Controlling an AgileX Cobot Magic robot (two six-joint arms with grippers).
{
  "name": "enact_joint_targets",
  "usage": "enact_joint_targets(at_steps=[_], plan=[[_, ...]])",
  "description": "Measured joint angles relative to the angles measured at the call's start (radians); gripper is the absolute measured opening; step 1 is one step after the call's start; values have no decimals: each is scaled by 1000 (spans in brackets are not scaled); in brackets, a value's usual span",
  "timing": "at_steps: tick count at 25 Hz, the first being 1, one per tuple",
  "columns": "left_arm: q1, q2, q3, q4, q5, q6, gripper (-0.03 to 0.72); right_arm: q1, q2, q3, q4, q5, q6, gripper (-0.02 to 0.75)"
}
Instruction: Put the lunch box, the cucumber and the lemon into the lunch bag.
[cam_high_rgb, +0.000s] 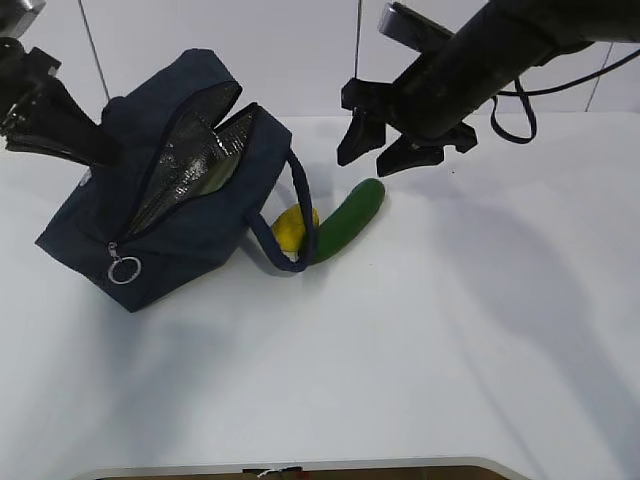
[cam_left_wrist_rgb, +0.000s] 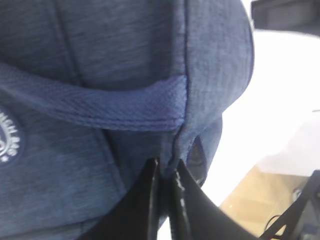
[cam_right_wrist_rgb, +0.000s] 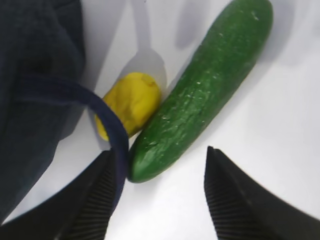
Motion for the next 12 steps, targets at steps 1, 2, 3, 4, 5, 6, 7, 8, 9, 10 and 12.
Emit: enact_joint_targets(at_steps=[1, 2, 3, 4, 5, 6, 7, 8, 9, 10, 12], plan=[[0, 0, 0, 8, 0, 0, -9, 0, 6, 0, -4, -4, 10, 449], [0, 0, 0, 19, 0, 0, -9, 0, 15, 0, -9, -4, 18, 449], [0, 0, 0, 24, 2, 0, -9, 0, 28, 0, -14, -4, 23, 449], [0, 0, 0, 29, 2, 0, -9, 0, 38, 0, -18, -6, 33, 449], [0, 0, 0, 31, 2, 0, -9, 0, 46, 0, -20, -6, 42, 449], [0, 0, 0, 33, 2, 0, -9, 0, 53, 0, -24, -10, 57, 449], [0, 0, 0, 35, 2, 0, -9, 0, 58, 0, -34, -16, 80, 449], [0, 0, 0, 35, 2, 0, -9, 0, 62, 0, -50, -20, 106, 449], [0, 0, 0, 35, 2, 0, -9, 0, 69, 0, -63, -24, 126, 449], [0, 0, 0, 35, 2, 0, -9, 0, 77, -2, -74, -27, 147, 449], [0, 0, 0, 35, 2, 0, -9, 0, 92, -6, -89, -27, 181, 449]])
